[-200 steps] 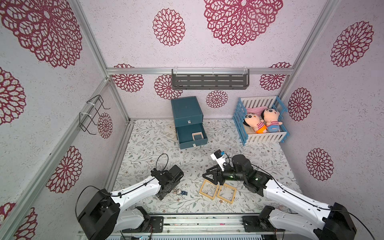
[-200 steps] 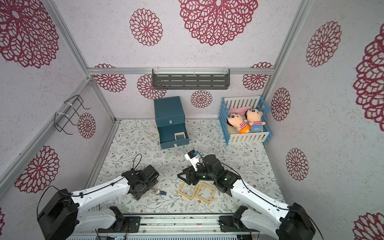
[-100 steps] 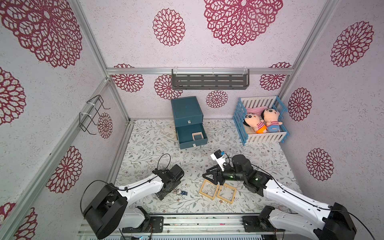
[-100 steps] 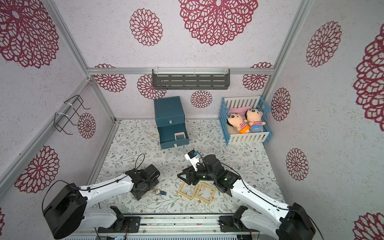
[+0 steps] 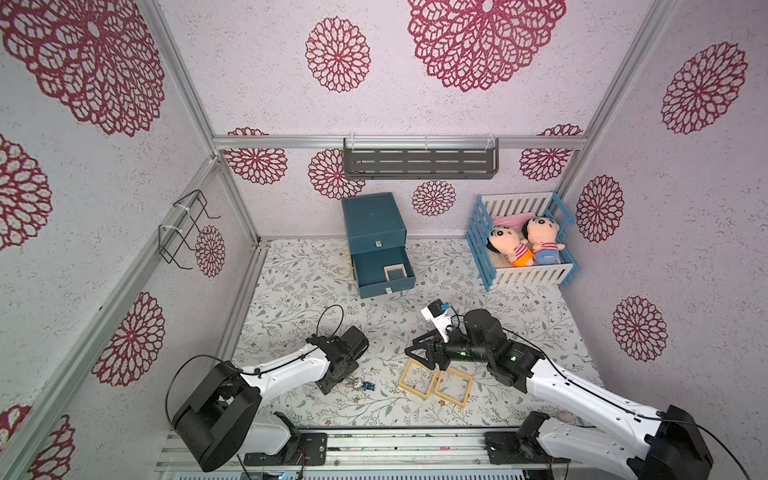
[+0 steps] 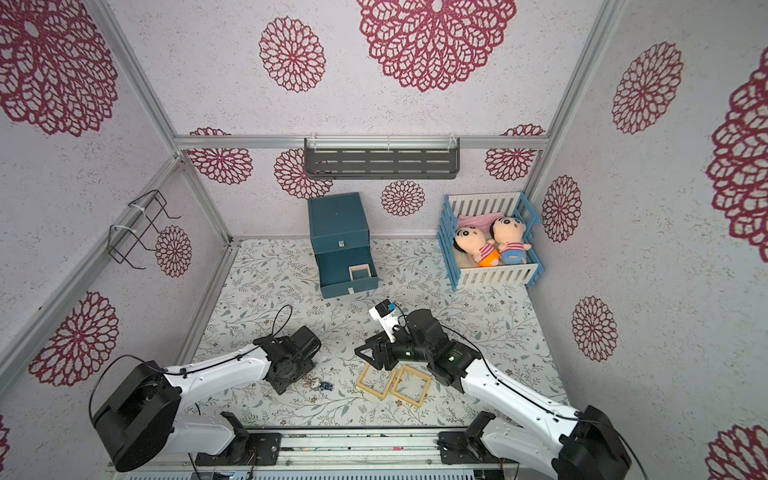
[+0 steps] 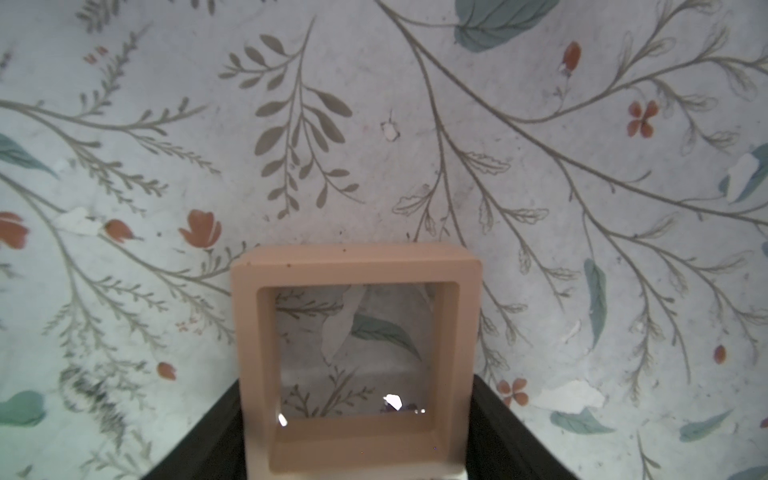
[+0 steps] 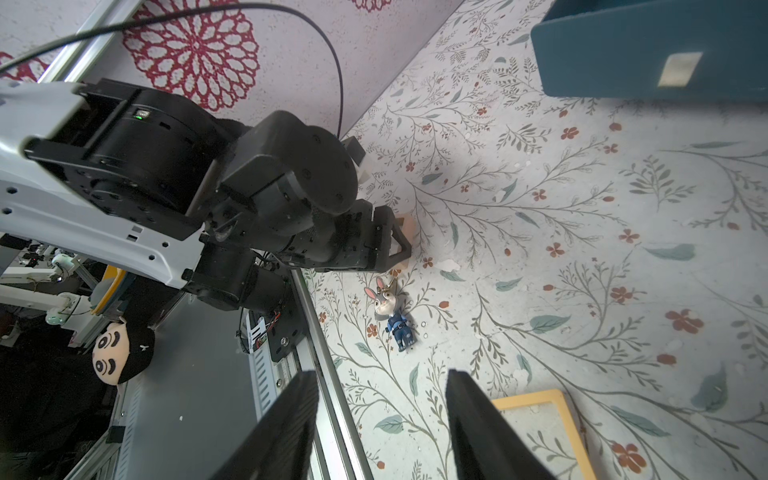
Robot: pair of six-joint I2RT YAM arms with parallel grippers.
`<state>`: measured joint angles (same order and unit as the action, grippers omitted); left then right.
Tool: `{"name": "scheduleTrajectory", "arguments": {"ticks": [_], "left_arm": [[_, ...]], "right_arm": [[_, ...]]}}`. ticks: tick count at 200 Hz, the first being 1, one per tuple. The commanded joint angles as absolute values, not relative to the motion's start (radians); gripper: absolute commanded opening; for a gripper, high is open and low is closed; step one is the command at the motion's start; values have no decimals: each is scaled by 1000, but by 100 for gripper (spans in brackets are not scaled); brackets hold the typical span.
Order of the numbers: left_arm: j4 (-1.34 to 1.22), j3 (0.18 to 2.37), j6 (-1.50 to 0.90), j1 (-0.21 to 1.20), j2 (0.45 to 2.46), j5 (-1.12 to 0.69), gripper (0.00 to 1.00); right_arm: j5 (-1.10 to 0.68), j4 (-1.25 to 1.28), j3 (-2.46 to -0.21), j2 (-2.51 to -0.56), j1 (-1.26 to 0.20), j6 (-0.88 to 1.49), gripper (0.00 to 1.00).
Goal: Place the brooch boxes into the drawer by color
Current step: Pick up the brooch box from the center of the board, then place the brooch box in the drawer.
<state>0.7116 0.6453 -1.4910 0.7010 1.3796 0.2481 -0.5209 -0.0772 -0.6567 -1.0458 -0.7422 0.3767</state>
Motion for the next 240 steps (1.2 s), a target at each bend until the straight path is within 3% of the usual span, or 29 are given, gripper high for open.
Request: {"name": "scheduleTrajectory", "arguments": {"ticks": [1,42,112,240], "left_arm": [[715,669,-1467,693,1393,250,65],[820,773,-1408,693,1382,269,58],[984,1089,-1191,640,1434,255,57],[1150,1770,-861,486,1820,163,54]], "right_arm": [[-520,-69,-692,-1040,-747,362,56],[-513,-61,-696,-1030,-747,362,56],[-434,-40,-758,-1029,-691,387,54],[-256,-131,-931,-1122,-548,406,52]]}}
